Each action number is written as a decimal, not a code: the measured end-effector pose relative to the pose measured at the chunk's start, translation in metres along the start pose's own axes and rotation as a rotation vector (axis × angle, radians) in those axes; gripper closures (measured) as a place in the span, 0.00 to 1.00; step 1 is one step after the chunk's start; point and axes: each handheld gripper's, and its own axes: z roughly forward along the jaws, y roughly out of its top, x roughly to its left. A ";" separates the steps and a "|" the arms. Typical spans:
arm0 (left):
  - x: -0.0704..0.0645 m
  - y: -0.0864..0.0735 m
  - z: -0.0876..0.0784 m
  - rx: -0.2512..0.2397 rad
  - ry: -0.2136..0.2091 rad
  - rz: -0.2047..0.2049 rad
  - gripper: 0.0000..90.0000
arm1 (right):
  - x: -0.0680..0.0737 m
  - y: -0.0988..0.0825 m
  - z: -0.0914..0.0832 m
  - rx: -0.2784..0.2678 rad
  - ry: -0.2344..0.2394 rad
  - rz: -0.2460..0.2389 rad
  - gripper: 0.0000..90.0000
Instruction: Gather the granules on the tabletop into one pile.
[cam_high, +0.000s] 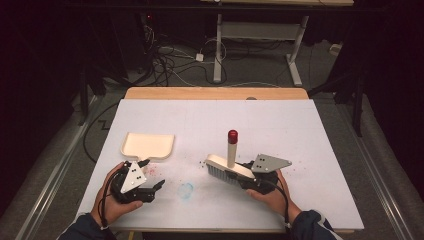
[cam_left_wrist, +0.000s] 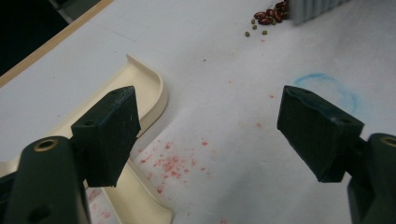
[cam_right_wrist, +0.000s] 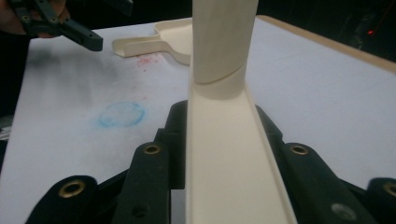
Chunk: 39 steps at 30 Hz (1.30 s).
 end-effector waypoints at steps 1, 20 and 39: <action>0.000 0.000 0.000 -0.002 0.001 -0.001 0.23 | 0.004 0.004 0.002 -0.007 -0.011 -0.006 0.75; 0.001 -0.002 -0.004 -0.010 0.010 -0.007 0.23 | 0.036 0.029 0.070 0.089 -0.239 0.013 0.75; 0.000 0.000 -0.003 -0.005 0.003 0.001 0.23 | 0.028 0.043 0.017 0.073 -0.259 0.004 0.75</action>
